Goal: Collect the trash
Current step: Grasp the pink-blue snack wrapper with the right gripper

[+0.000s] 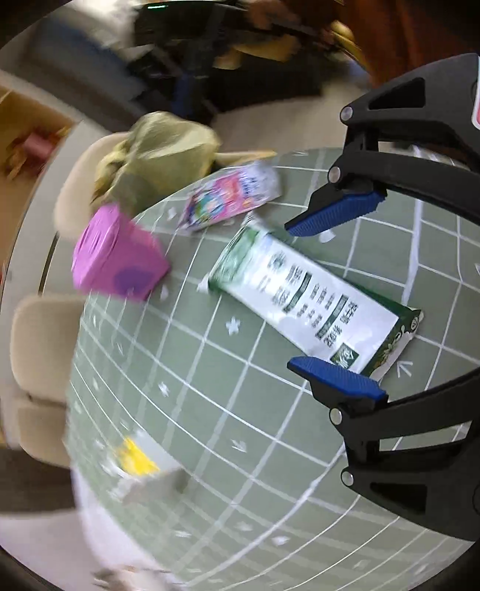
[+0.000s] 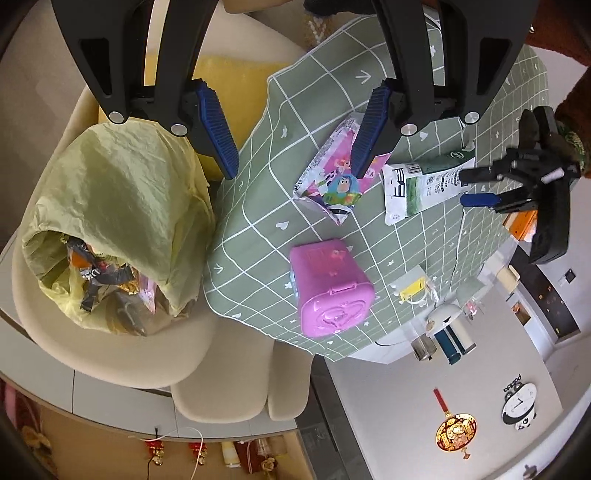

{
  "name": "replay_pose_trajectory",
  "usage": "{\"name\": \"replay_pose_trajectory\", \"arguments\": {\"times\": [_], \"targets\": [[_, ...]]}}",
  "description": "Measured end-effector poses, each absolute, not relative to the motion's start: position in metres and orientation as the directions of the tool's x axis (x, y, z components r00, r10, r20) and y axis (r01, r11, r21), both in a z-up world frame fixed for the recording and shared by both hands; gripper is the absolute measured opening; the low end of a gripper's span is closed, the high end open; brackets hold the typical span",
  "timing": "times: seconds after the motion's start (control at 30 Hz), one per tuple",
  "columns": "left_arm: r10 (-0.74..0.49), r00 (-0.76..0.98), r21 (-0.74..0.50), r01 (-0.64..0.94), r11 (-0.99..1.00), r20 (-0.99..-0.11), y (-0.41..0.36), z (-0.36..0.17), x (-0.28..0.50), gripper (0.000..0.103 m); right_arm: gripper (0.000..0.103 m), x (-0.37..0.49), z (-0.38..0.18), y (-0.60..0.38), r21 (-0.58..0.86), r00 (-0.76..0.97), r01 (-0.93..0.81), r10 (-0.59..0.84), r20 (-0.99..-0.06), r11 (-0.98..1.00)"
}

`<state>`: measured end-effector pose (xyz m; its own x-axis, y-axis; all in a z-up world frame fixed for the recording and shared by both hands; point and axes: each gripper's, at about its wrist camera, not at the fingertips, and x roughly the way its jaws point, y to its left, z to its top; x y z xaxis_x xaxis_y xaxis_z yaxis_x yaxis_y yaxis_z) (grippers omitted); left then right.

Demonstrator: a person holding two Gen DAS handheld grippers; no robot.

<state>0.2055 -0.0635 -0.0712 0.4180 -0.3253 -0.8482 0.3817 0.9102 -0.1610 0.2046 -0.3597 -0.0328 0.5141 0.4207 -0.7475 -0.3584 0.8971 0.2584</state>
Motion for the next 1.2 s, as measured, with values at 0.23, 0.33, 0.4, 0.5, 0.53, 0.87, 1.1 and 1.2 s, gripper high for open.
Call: {"name": "replay_pose_trajectory", "arguments": {"times": [0.23,0.33,0.4,0.5,0.53,0.87,1.1,1.2], "targets": [[-0.168,0.417,0.041,0.447,0.893,-0.893,-0.098,-0.094,0.223,0.067,0.060,0.195,-0.032,-0.360,0.259,0.520,-0.358,0.422,-0.743,0.897],[-0.103,0.436,0.056,0.337,0.940,-0.894,-0.087,-0.099,0.236,0.066,0.060,0.193,-0.038,-0.359,0.289,0.497,-0.356,0.442,-0.747,0.889],[-0.087,0.453,0.036,0.255,0.966,-0.887,-0.074,-0.099,0.237,0.066,0.060,0.193,-0.043,-0.352,0.281,0.477,-0.376,0.444,-0.759,0.883],[-0.108,0.465,-0.101,0.041,0.994,-0.879,-0.042,-0.101,0.233,0.065,0.060,0.198,-0.056,-0.337,0.321,0.419,-0.412,0.490,-0.765,0.853],[-0.132,0.475,-0.155,-0.009,0.988,-0.870,-0.035,-0.100,0.230,0.065,0.060,0.200,-0.060,-0.332,0.316,0.417,-0.412,0.485,-0.769,0.855],[-0.088,0.557,-0.191,-0.129,0.973,-0.826,-0.029,-0.073,0.199,0.065,0.060,0.226,-0.099,-0.287,0.325,0.375,-0.388,0.470,-0.799,0.863],[-0.102,0.575,-0.217,-0.134,0.967,-0.812,-0.011,-0.056,0.177,0.065,0.060,0.231,-0.100,-0.245,0.290,0.375,-0.446,0.471,-0.798,0.847],[-0.099,0.587,-0.226,-0.146,0.963,-0.803,0.002,-0.051,0.165,0.065,0.060,0.235,-0.100,-0.236,0.258,0.402,-0.429,0.439,-0.804,0.866]]}}
